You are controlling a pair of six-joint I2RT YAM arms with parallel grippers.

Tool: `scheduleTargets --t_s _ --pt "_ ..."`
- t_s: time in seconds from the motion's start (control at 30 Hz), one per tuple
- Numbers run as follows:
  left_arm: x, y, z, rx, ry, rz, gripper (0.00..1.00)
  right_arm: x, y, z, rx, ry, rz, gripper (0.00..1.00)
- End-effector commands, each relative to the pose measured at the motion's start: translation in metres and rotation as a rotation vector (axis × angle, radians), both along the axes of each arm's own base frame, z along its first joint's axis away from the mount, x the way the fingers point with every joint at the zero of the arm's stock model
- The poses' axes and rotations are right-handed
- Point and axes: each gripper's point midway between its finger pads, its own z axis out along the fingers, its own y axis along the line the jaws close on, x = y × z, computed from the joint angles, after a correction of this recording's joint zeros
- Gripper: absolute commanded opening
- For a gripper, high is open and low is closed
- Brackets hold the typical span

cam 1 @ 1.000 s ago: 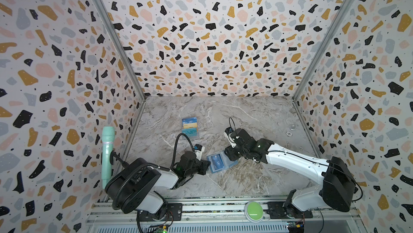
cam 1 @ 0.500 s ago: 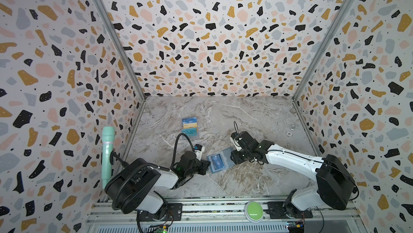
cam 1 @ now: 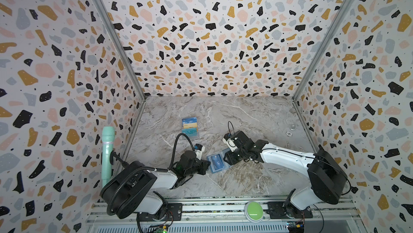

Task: Take the credit cards out of the card holder
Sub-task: Flip over the card slot in the card holder.

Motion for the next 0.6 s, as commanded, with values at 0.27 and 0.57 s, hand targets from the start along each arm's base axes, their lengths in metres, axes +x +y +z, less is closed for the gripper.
scheduleTargets --t_s 0.27,0.57 --pt "0.007 -0.019 0.018 -0.019 -0.066 -0.090 0.03 -0.004 0.032 -0.005 0.168 0.133 0.099 0.48" --pt "0.009 -0.021 -0.001 0.003 -0.026 -0.095 0.01 0.001 0.019 -0.027 0.194 0.224 0.070 0.49"
